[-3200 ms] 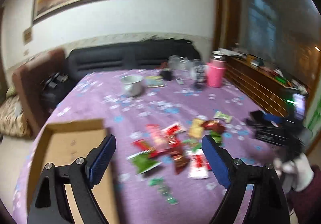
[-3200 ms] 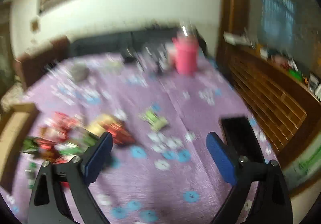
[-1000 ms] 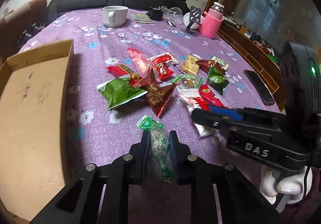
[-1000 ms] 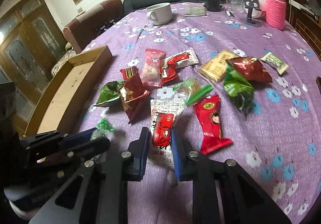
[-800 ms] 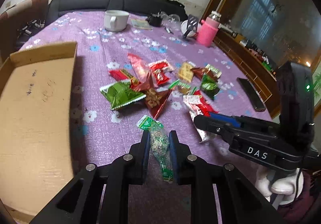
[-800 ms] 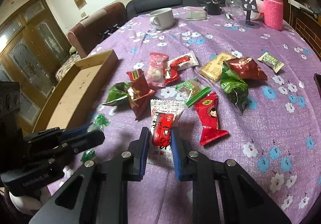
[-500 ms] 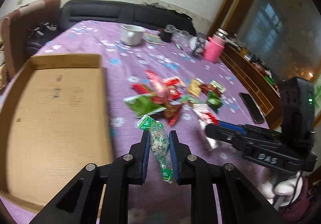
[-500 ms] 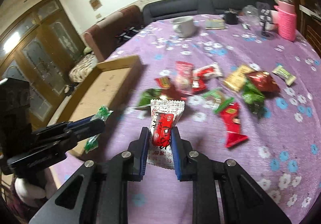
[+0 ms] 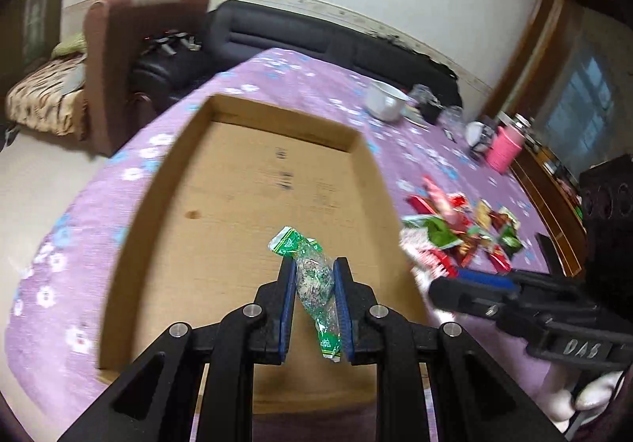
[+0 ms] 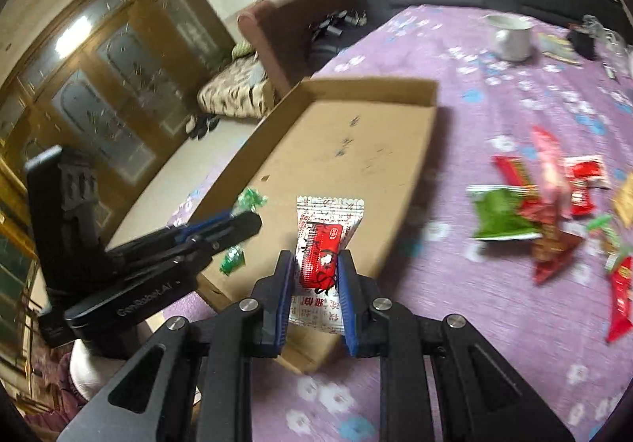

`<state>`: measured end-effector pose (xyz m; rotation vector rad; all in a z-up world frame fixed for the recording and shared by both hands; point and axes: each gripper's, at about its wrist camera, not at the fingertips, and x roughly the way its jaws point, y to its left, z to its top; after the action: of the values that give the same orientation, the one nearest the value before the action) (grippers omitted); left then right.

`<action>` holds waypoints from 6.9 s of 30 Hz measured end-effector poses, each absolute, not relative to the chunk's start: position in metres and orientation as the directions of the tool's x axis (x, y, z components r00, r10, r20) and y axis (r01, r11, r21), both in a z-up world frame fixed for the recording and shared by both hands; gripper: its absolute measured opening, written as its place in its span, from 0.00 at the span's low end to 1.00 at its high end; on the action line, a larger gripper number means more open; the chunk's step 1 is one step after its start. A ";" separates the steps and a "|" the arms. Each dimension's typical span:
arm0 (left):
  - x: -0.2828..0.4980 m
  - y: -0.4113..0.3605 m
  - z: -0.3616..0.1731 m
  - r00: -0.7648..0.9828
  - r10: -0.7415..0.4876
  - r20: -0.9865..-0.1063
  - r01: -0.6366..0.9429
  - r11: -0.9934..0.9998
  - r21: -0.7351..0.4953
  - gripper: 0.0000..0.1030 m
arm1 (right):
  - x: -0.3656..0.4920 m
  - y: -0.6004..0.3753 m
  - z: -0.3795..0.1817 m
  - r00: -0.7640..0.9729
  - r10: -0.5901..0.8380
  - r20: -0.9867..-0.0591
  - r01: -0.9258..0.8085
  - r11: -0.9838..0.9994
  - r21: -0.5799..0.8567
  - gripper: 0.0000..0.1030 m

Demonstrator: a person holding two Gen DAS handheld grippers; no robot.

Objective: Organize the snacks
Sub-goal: 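Carry both snacks over the cardboard box and open both tools to drop them, then grasp the red cartoon-face packet with the right tool while the left tool grasps the green bag, then carry both packets into the cardboard box and open both tools, then move both open tools back toward the snack pile, then grasp the large green pouch with the right tool while the left tool grasps the red-gold wrapper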

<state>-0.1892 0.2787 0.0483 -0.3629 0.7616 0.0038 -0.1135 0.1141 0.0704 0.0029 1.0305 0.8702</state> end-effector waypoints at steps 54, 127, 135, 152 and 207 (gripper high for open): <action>-0.137 0.155 0.074 0.637 -0.318 -0.703 0.145 0.944 -0.296 0.77 | -0.037 -0.081 0.020 0.495 0.389 -0.777 -0.334 0.911 0.243 0.43; -0.149 0.331 0.029 0.680 -0.120 -0.723 -0.182 0.928 -0.326 0.44 | -0.084 0.169 0.046 0.168 0.617 -0.769 -0.653 0.654 0.382 0.20; -0.159 0.343 0.031 0.707 -0.167 -0.688 -0.180 0.898 -0.402 0.64 | -0.087 0.183 0.042 0.161 0.617 -0.770 -0.649 0.654 0.389 0.27; -0.181 0.295 0.072 0.760 0.019 -0.650 -0.256 0.928 -0.272 0.85 | -0.114 0.081 0.096 0.412 0.662 -0.626 -0.578 0.721 0.382 0.42; -0.153 0.174 0.064 0.685 -0.130 -0.716 -0.015 0.981 -0.193 0.85 | -0.048 -0.154 0.070 0.658 0.340 -0.672 -0.147 0.933 0.328 0.52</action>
<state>-0.1526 0.1740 0.0644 -0.1895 0.8144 -0.0651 -0.0484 -0.1544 0.0702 0.2550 0.8082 0.2792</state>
